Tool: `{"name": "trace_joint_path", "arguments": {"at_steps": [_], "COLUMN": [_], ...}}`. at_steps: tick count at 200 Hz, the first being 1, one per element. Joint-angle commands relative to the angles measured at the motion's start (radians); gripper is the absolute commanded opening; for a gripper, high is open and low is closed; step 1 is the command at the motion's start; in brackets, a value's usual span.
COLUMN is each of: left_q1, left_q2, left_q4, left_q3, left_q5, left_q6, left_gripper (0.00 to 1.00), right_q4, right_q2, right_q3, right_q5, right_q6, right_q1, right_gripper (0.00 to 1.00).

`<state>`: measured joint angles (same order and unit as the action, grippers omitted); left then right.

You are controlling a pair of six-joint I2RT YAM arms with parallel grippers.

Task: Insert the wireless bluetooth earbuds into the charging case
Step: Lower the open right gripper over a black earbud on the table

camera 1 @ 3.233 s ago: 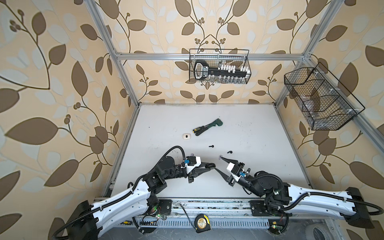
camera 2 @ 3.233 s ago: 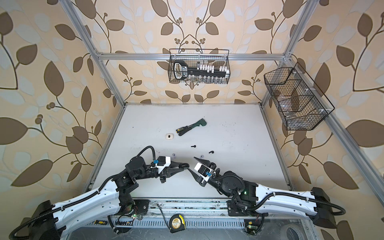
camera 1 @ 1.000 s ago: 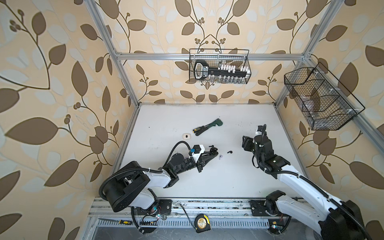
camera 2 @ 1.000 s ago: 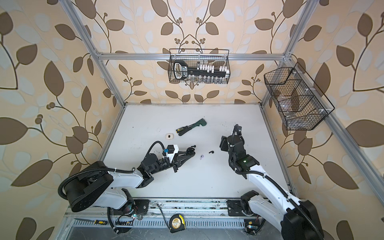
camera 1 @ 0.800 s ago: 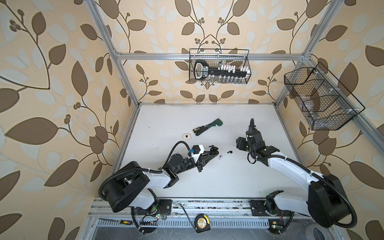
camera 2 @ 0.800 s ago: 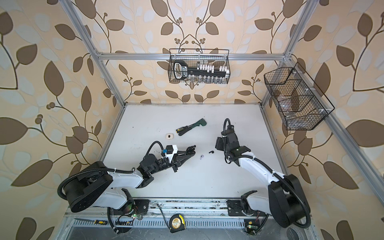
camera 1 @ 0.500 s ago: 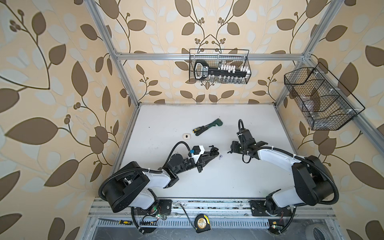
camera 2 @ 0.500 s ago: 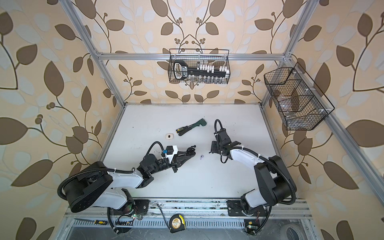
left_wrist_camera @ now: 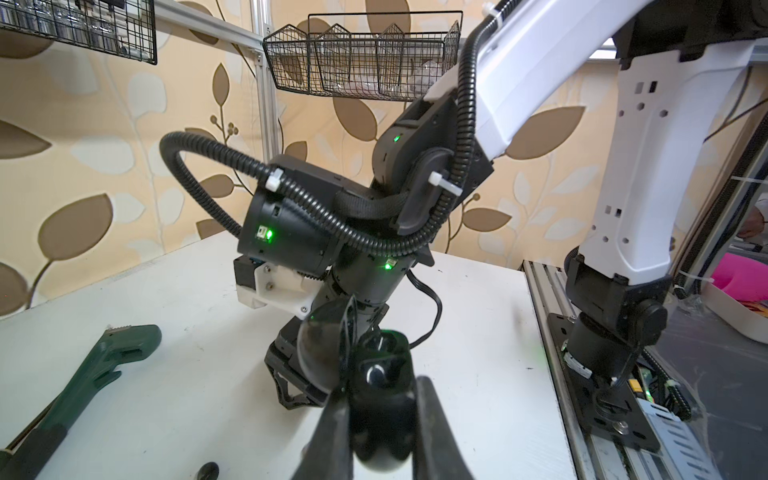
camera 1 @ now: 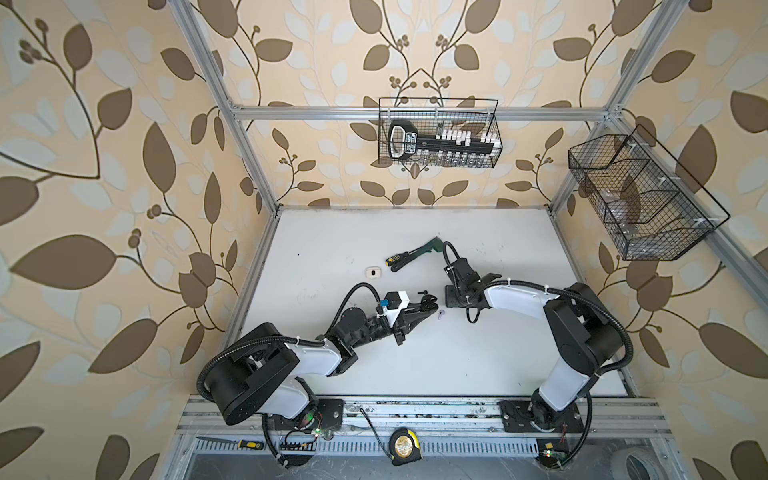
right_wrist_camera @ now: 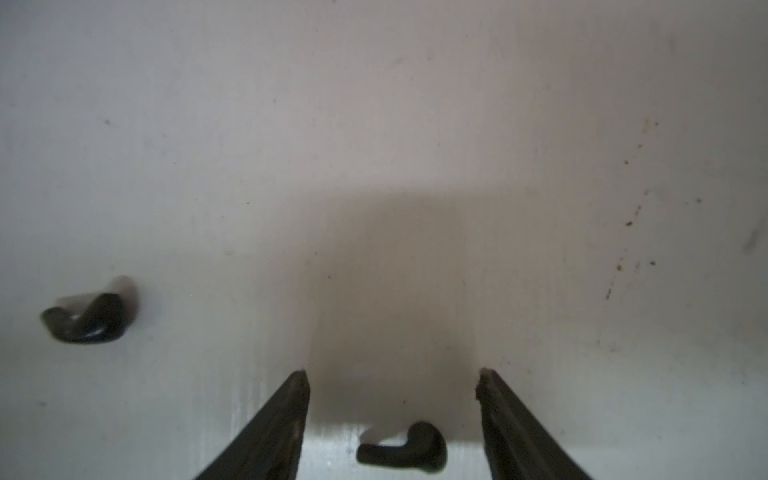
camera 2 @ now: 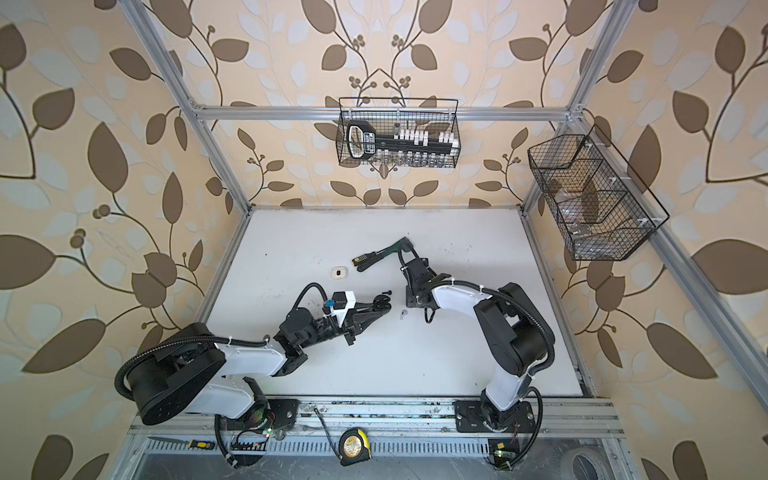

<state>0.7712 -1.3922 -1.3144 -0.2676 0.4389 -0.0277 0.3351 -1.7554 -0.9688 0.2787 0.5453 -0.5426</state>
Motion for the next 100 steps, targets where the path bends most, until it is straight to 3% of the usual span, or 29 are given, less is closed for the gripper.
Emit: {"name": "trace_joint_path", "arguments": {"at_steps": [1,100], "left_q1": [-0.003,-0.003], "left_q2": [0.044,0.061], "left_q4": [-0.091,-0.082], "left_q3": [0.001,0.004], "left_q5": [0.03,0.022], "left_q6": [0.012,0.012], "left_gripper": [0.0,0.0], "right_q4": [0.058,0.057], "right_q2": [-0.024,0.017], "right_q3": [-0.032,0.035], "right_q5": [0.062,0.114], "right_q6": [-0.004,0.005], "right_q1": [-0.007,-0.034], "right_gripper": [0.67,0.64]}}
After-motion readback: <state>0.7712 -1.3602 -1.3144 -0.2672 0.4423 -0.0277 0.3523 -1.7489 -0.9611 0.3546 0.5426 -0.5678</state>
